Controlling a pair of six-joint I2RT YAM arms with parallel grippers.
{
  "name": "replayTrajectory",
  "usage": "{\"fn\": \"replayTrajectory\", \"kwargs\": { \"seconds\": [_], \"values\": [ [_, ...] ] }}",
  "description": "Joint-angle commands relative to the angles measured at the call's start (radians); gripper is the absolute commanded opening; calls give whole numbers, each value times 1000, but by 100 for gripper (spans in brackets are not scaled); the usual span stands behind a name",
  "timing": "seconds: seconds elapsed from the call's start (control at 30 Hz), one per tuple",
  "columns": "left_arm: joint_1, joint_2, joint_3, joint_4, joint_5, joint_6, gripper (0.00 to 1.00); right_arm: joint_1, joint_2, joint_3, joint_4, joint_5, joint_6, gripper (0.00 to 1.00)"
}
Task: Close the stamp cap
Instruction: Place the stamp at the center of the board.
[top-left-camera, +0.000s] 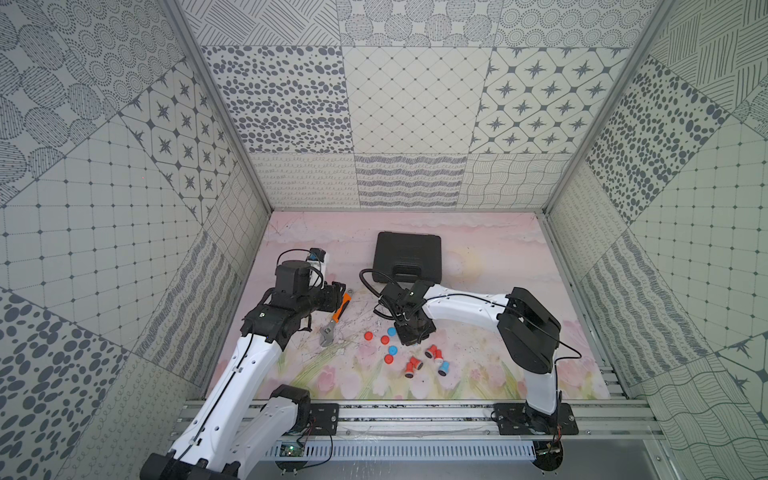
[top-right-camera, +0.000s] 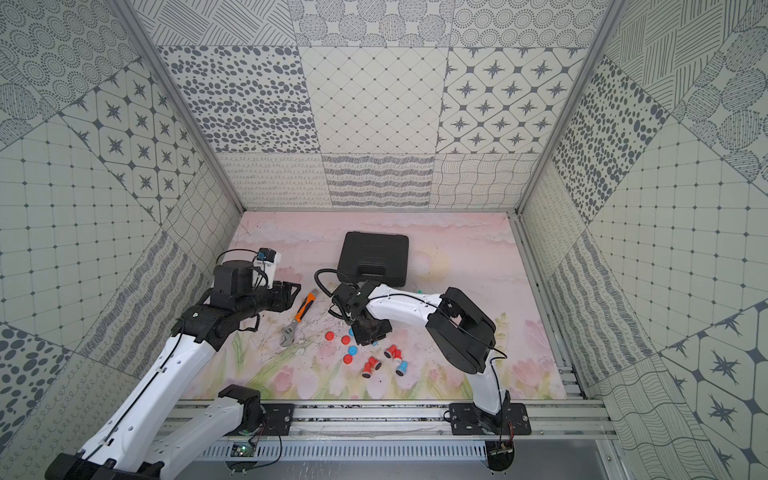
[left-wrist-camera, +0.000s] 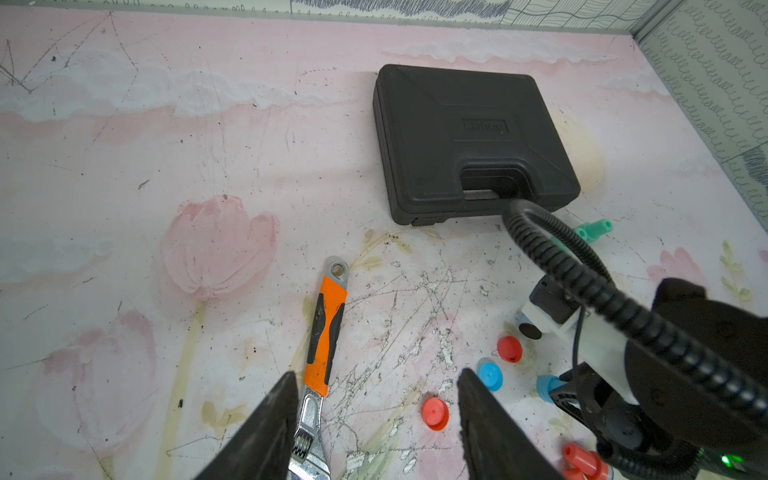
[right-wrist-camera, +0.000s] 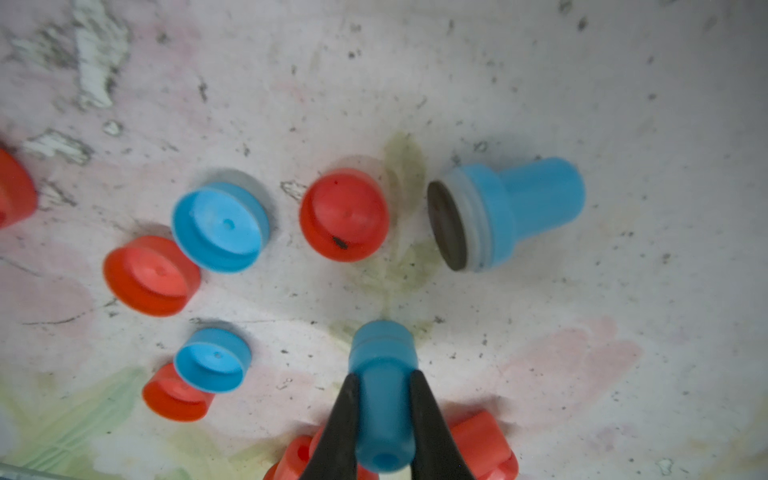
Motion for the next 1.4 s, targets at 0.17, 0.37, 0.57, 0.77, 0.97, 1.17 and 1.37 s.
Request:
{"fn": "replayTrajectory", "kwargs": {
  "seconds": [0.17, 0.37, 0.57, 0.77, 0.97, 1.17, 1.37],
  "values": [
    [2, 1, 12, -2, 18, 15, 62, -89, -113, -8, -75, -60, -20, 0],
    [2, 1, 12, -4, 17, 13, 62, -159, -162, 55, -152, -43, -57, 0],
    [3, 7, 12, -3, 21, 14, 62, -245, -106, 141, -169, -2, -102, 0],
    [2, 15, 14, -5, 22, 14, 62, -287, 30, 293, -215, 53, -151, 3],
    [2, 18, 11, -6, 19, 13, 62, -315, 149, 429, -240, 66, -185, 7],
    [2, 23, 13, -6, 23, 14, 62, -327, 228, 493, -250, 59, -199, 12],
    [3, 26, 13, -4, 24, 14, 62, -335, 263, 487, -243, 48, -202, 16]
  ]
}}
